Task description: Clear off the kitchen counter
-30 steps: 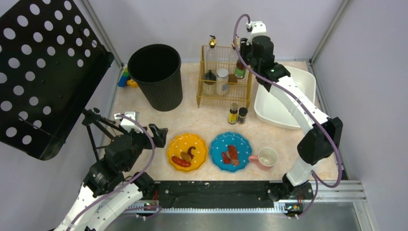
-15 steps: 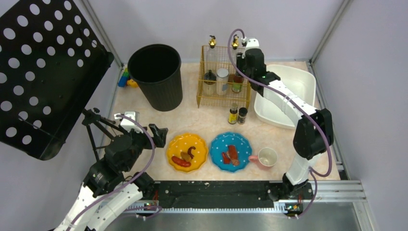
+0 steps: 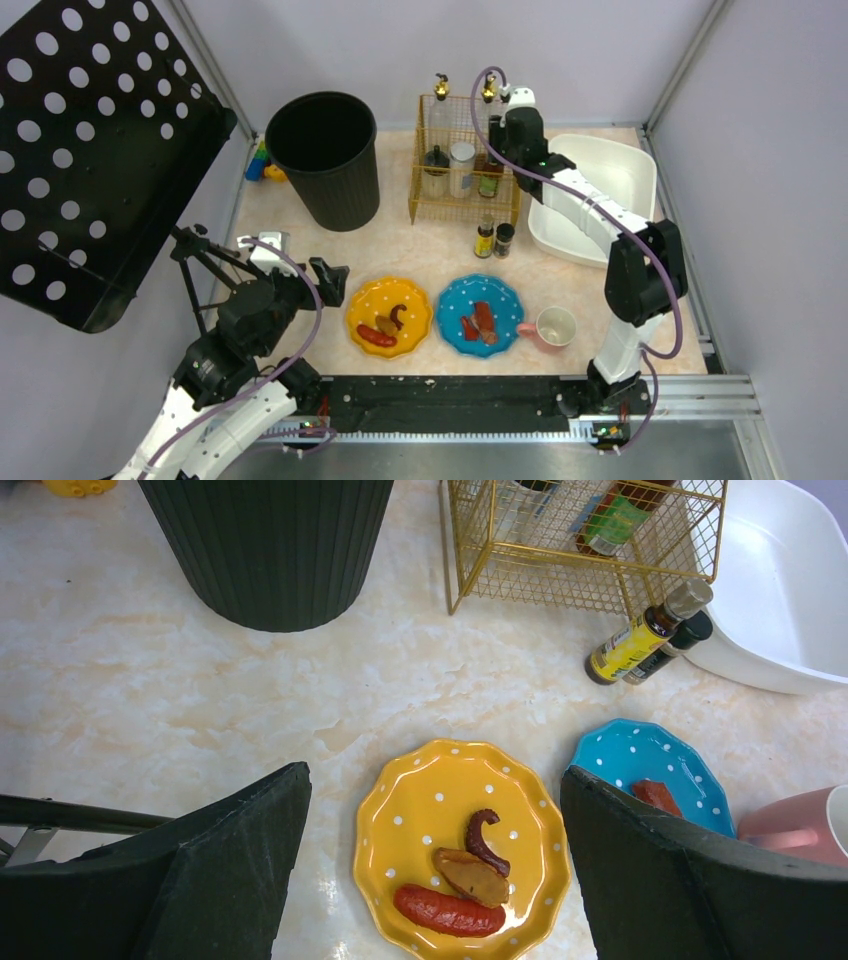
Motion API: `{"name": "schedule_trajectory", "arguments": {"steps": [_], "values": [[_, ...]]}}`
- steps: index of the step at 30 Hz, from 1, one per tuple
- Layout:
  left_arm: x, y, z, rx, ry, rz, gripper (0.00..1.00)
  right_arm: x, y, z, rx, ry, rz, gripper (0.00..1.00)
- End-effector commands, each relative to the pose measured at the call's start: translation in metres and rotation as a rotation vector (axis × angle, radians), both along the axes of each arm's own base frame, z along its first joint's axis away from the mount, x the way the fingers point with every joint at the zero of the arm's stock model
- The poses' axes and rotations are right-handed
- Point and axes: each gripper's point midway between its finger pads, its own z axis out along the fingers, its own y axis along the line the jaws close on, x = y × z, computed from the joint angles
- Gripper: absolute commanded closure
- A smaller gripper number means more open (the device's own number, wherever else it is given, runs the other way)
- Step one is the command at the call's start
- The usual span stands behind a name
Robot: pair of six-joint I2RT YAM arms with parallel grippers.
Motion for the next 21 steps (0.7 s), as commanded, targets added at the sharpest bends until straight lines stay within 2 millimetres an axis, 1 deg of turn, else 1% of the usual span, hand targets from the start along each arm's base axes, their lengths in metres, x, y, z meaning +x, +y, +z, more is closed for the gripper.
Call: {"name": "schedule_trajectory", "arguments": {"steps": [1,3,5,7,8,9,10,13,15,19,20,21], "values": [[0.002,0.0,0.004,-0.009,-0.013,0.003,0.01,0.012,0.007,0.035,0.087,-0.111,0.007,0.64],[0.002,-0.001,0.004,-0.01,-0.014,0.001,0.01,0.01,0.008,0.035,0.089,-0.104,0.015,0.53],[0.002,-0.001,0.004,-0.009,-0.013,0.0,0.01,0.009,0.008,0.037,0.089,-0.103,0.021,0.46],[0.001,-0.001,0.004,-0.009,-0.013,-0.002,0.01,0.008,0.009,0.043,0.096,-0.111,0.025,0.37],[0.002,-0.001,0.003,-0.007,-0.011,-0.002,0.01,0.007,0.009,0.048,0.099,-0.12,0.027,0.34],[0.002,-0.001,0.004,-0.009,-0.013,-0.003,0.01,0.004,0.007,0.047,0.093,-0.105,0.025,0.31],[0.002,-0.001,0.004,-0.009,-0.012,-0.002,0.01,0.002,0.006,0.051,0.094,-0.11,0.024,0.29],[0.002,-0.002,0.004,-0.009,-0.013,-0.004,0.01,-0.008,0.003,0.068,0.108,-0.127,0.03,0.28],[0.002,-0.002,0.003,-0.007,-0.011,-0.006,0.01,-0.018,0.003,0.08,0.118,-0.135,0.042,0.28],[0.001,-0.002,0.004,-0.009,-0.013,-0.006,0.01,-0.051,0.003,0.095,0.124,-0.138,0.072,0.27],[0.001,-0.002,0.004,-0.011,-0.015,-0.006,0.01,-0.061,0.004,0.089,0.122,-0.126,0.086,0.27],[0.001,-0.002,0.005,-0.012,-0.016,-0.006,0.01,-0.072,0.002,0.094,0.13,-0.131,0.096,0.27]]}}
